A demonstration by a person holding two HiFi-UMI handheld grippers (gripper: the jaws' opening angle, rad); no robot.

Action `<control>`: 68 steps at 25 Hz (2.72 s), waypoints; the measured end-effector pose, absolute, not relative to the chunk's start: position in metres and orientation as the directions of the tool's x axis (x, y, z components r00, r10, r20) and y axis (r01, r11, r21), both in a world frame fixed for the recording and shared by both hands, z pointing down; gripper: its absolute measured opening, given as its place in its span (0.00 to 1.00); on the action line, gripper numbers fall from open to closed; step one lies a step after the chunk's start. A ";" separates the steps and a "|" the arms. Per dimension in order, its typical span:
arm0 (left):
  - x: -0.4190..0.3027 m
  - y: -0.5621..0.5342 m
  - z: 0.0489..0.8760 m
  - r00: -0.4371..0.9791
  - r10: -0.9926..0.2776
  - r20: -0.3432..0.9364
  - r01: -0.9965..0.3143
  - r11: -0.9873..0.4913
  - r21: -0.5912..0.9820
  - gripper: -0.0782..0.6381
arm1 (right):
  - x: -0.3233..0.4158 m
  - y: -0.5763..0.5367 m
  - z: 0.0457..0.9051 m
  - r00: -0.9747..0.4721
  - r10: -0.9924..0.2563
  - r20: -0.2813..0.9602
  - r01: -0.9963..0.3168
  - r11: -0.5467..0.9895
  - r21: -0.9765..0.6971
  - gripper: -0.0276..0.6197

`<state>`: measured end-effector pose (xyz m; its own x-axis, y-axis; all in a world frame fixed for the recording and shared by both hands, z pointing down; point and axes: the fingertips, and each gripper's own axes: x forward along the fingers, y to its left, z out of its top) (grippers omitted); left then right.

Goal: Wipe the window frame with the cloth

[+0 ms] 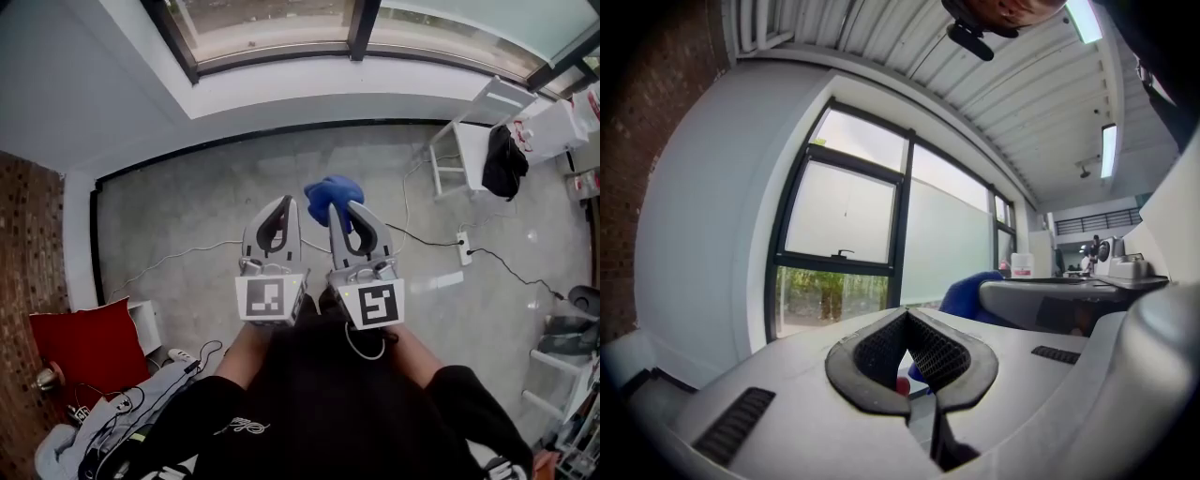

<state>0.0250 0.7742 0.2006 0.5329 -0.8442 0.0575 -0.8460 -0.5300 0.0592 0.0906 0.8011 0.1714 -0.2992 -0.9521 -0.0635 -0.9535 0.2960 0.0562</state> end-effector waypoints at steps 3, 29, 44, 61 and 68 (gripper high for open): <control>0.015 0.773 0.200 0.525 -0.850 0.051 -0.851 -0.522 0.067 0.12 | 0.084 0.801 0.173 -0.295 -0.954 -0.053 -0.954 0.292 0.063 0.08; 0.010 0.569 0.219 0.425 -0.895 0.138 -0.902 -0.432 -0.021 0.11 | 0.076 0.582 0.183 -0.444 -0.894 -0.064 -0.896 0.443 0.027 0.08; -0.012 0.420 0.252 0.369 -0.904 0.215 -0.927 -0.374 0.018 0.12 | 0.067 0.423 0.219 -0.483 -0.874 0.054 -0.875 0.484 0.008 0.08; -0.147 0.210 0.247 0.411 -0.891 0.193 -0.911 -0.411 0.041 0.12 | -0.091 0.217 0.212 -0.489 -0.869 0.077 -0.870 0.492 0.030 0.08; -0.170 0.173 0.260 0.377 -0.901 0.214 -0.926 -0.373 0.058 0.11 | -0.112 0.176 0.218 -0.512 -0.854 0.092 -0.856 0.516 0.025 0.08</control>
<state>-0.1698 0.1734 0.2601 0.3766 -0.9013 0.2142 -0.9260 -0.3731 0.0582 -0.1117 0.1764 0.2180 -0.5121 -0.8540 0.0924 -0.8562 0.5161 0.0252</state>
